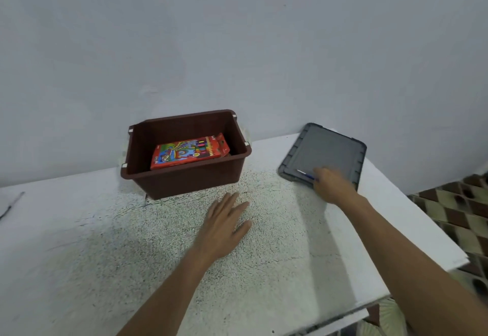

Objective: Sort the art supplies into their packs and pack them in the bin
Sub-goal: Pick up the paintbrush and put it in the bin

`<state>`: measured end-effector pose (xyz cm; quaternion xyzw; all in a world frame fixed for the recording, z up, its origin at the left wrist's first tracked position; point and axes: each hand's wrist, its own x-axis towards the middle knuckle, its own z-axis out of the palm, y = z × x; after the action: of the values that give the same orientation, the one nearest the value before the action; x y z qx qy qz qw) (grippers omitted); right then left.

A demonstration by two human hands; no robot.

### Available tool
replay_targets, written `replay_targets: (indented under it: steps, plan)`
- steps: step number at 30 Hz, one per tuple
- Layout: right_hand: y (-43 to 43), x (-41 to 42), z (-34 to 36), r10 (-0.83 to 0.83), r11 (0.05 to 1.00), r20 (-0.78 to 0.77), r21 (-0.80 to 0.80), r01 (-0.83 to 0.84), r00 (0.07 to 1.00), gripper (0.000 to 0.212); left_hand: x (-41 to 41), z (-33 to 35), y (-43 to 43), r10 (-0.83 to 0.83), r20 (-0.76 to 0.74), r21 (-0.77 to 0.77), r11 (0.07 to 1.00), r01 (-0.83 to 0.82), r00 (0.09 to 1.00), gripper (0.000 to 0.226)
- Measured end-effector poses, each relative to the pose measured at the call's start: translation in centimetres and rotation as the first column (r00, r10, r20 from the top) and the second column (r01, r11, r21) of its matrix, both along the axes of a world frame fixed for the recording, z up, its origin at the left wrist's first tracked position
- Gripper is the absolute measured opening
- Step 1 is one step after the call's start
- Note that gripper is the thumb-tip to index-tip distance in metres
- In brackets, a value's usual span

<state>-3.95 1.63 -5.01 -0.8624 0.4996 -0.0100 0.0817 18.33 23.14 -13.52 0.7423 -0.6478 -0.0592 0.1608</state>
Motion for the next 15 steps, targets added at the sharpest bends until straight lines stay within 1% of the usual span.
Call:
replay_targets:
  steps: [2, 6, 11, 13, 15]
  plan:
    - [0.0, -0.2, -0.9, 0.017, 1.000, -0.019, -0.012, -0.017, 1.000, 0.023, -0.1, -0.3, 0.4, 0.016, -0.002, -0.059, 0.998, -0.016, 1.000, 0.060]
    - [0.0, -0.5, -2.5, -0.002, 0.997, -0.009, -0.076, 0.001, 1.000, 0.024, -0.3, -0.3, 0.5, 0.034, -0.047, -0.099, 0.994, -0.039, 0.998, 0.057]
    - [0.4, -0.7, -2.9, -0.024, 0.990, 0.027, -0.135, 0.028, 0.999, 0.016, -0.2, -0.2, 0.5, 0.061, -0.089, -0.122, 0.990, -0.072, 0.994, 0.051]
    - [0.4, -0.8, -2.9, -0.019, 0.990, 0.046, -0.142, 0.025, 0.999, 0.015, -0.3, -0.1, 0.5, 0.067, -0.093, -0.124, 0.989, -0.079, 0.993, 0.051]
    - [0.5, -0.9, -2.8, -0.014, 0.987, 0.079, -0.159, 0.027, 0.997, 0.015, -0.4, 0.2, 0.4, 0.067, -0.137, -0.115, 0.990, -0.083, 0.988, 0.054]
